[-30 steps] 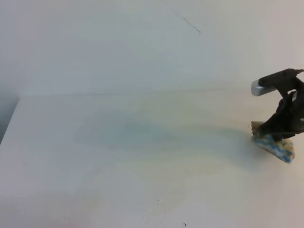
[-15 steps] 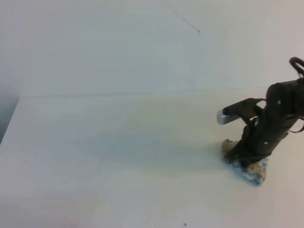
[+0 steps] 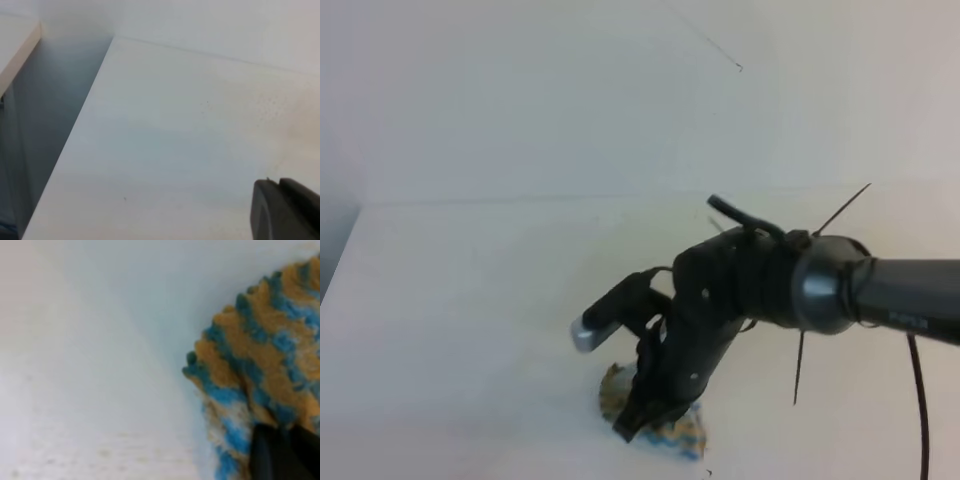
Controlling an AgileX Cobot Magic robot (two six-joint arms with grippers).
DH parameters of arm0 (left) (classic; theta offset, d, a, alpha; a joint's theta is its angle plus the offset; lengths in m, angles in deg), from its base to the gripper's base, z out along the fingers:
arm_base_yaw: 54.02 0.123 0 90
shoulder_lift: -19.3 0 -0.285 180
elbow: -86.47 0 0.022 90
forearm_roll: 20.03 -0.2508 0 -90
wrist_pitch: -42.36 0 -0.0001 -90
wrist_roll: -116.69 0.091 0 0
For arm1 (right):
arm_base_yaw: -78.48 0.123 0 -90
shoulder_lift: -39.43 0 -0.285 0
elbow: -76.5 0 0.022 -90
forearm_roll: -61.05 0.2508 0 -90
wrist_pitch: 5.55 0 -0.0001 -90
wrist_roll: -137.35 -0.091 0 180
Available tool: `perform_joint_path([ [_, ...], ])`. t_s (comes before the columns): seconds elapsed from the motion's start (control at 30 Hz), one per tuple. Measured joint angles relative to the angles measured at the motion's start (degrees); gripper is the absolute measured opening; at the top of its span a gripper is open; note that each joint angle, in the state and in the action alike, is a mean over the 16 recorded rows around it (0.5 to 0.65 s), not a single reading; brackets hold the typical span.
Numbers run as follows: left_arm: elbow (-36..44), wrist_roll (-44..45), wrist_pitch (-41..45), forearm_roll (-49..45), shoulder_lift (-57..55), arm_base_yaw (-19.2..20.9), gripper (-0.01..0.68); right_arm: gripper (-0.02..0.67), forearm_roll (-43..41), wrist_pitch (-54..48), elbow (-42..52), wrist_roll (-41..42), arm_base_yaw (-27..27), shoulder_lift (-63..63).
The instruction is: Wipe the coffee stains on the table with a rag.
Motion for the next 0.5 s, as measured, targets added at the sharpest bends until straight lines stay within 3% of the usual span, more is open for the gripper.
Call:
perform_joint_path([
  [0.27, 0.2, 0.0, 0.0, 0.0, -0.2, 0.0, 0.001, 0.0, -0.9, 0.0, -0.7, 2.9, 5.8, 0.7],
  [0.5, -0.3, 0.0, 0.0, 0.0, -0.2, 0.0, 0.001, 0.0, -2.7, 2.4, -0.7, 3.6, -0.3, 0.8],
])
